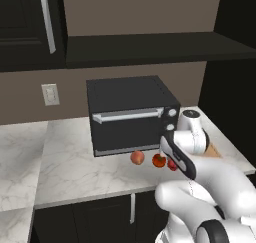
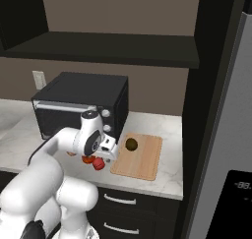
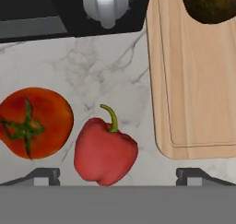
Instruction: Place the avocado, onion, tomato, and bell pepper on the cutting board.
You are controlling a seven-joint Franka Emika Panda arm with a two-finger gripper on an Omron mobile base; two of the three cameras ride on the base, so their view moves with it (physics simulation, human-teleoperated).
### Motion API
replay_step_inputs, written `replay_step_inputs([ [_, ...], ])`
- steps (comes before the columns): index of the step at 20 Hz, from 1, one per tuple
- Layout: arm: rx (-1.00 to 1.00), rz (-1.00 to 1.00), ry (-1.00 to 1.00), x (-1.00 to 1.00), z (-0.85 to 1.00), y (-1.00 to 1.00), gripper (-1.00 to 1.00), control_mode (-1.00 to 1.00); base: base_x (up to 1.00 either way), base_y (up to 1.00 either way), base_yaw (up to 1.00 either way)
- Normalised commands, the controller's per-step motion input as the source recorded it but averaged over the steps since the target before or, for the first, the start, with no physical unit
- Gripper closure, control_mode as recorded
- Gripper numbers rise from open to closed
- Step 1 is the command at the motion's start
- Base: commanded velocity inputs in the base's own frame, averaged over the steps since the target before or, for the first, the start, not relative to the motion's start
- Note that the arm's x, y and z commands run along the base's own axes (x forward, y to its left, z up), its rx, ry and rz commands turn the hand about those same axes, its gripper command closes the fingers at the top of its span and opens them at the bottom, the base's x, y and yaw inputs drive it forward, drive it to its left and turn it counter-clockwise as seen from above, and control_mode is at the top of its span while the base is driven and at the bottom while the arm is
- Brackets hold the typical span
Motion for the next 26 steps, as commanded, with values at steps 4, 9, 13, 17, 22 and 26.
replay_step_inputs([
  [4, 0.01, 0.00, 0.00, 0.00, -0.44, 0.18, -1.00, -1.00, 0.00, 0.00, 0.00],
  [9, 0.00, 0.00, 0.00, 0.00, -0.44, 0.11, -1.00, -1.00, 0.00, 0.00, 0.00],
  [13, 0.00, -0.02, 0.00, -0.10, -0.36, 0.03, -1.00, -1.00, 0.00, 0.00, 0.00],
  [17, 0.00, -0.05, 0.00, -0.35, -0.29, 0.00, -1.00, -1.00, 0.00, 0.00, 0.00],
  [22, 0.00, -0.05, 0.00, -0.37, -0.25, 0.02, -1.00, -1.00, 0.00, 0.00, 0.00],
  [26, 0.01, -0.01, -0.03, -0.16, -0.20, 0.11, -1.00, -1.00, 0.00, 0.00, 0.00],
])
